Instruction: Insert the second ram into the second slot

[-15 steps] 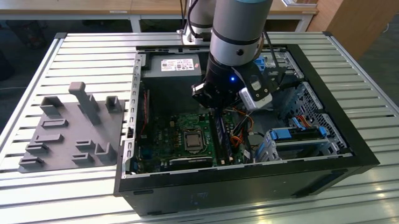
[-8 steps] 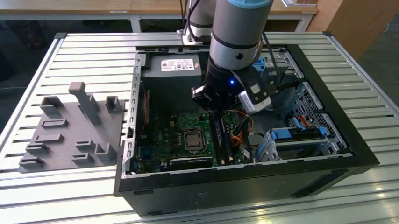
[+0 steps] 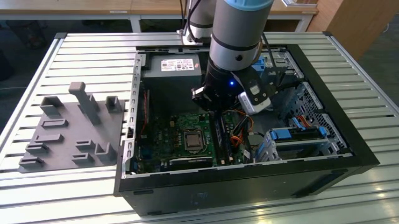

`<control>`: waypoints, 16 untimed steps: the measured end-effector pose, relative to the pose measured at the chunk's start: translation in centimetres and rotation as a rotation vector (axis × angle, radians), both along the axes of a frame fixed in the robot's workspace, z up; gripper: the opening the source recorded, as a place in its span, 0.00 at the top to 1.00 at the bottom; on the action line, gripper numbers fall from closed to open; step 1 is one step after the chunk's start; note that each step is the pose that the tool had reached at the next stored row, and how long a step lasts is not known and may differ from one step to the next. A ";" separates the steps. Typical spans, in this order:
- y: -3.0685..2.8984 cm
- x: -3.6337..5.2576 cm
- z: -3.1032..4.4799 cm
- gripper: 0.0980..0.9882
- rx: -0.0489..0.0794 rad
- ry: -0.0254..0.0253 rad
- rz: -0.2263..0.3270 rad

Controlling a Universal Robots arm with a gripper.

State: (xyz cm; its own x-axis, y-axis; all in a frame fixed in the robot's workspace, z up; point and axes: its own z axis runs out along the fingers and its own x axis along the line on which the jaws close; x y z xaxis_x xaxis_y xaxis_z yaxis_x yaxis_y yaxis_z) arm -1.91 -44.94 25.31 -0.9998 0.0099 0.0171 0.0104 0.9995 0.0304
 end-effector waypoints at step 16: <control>-0.07 0.00 -0.41 0.96 0.001 0.0000 -0.001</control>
State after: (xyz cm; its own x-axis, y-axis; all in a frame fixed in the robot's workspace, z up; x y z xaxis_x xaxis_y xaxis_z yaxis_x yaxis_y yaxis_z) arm -1.91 -45.01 24.91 -0.9998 0.0107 0.0171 0.0113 0.9995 0.0311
